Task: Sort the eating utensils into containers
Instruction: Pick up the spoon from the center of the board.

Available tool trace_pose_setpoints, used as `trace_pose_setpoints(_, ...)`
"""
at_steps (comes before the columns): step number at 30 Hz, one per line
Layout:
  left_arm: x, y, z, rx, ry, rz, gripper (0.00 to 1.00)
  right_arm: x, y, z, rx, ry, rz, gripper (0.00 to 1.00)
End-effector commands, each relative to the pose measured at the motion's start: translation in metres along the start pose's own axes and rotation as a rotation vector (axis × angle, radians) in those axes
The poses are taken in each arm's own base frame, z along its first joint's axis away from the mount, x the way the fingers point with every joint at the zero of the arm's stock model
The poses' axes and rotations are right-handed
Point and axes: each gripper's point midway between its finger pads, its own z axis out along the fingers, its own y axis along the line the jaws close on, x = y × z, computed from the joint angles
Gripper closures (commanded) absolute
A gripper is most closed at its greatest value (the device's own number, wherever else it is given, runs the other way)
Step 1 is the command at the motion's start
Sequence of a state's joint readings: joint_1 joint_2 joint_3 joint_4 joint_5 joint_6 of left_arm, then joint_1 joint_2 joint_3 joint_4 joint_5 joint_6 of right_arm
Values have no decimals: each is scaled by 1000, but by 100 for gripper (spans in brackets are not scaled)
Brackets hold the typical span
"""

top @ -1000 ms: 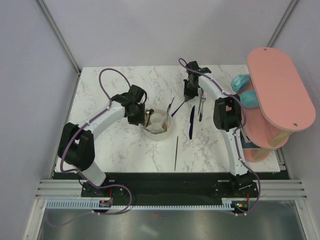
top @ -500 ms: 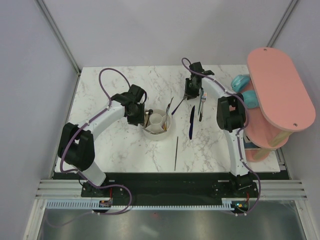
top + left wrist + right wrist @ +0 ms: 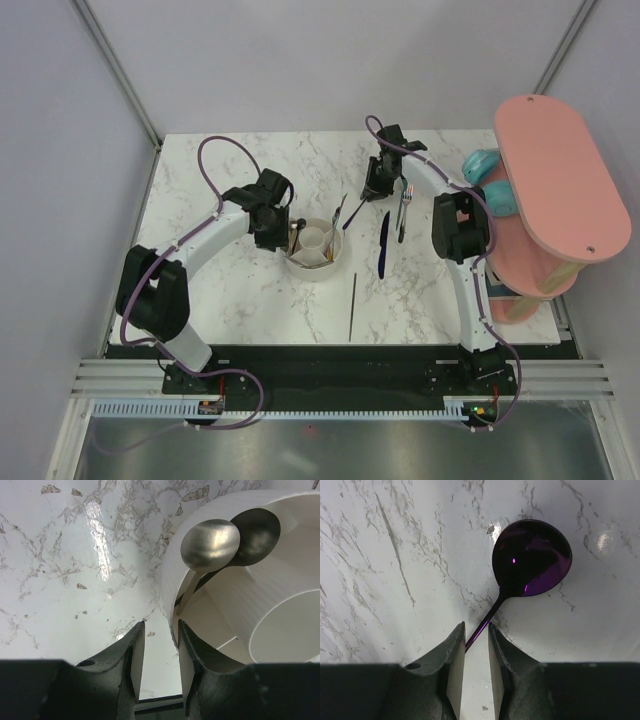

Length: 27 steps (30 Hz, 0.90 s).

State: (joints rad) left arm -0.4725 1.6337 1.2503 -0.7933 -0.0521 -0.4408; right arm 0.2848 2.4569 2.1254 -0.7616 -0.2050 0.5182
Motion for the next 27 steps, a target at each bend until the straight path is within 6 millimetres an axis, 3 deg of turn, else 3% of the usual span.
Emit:
trace_pose_setpoints(1, -12, 4, -5, -24, -30, -3, 61, -3, -6, 6, 64, -8, 39, 67)
trace_pose_setpoints(6, -11, 3, -3, -25, -22, -3, 61, 9, -16, 16, 116, 36, 38, 70)
trace_pose_setpoints(10, -10, 4, -6, -23, -26, -3, 62, 18, -11, 21, 161, 24, -32, 70)
trace_pose_setpoints(15, -11, 6, -9, -29, -37, -2, 62, 36, -28, 23, 292, 61, -107, 70)
trace_pose_setpoints(20, -9, 6, -11, -27, -38, -17, 62, 56, -57, 12, 402, 118, -171, 69)
trace_pose_setpoints(27, -9, 6, -11, -27, -42, -21, 62, 67, -83, -12, 485, 147, -265, 69)
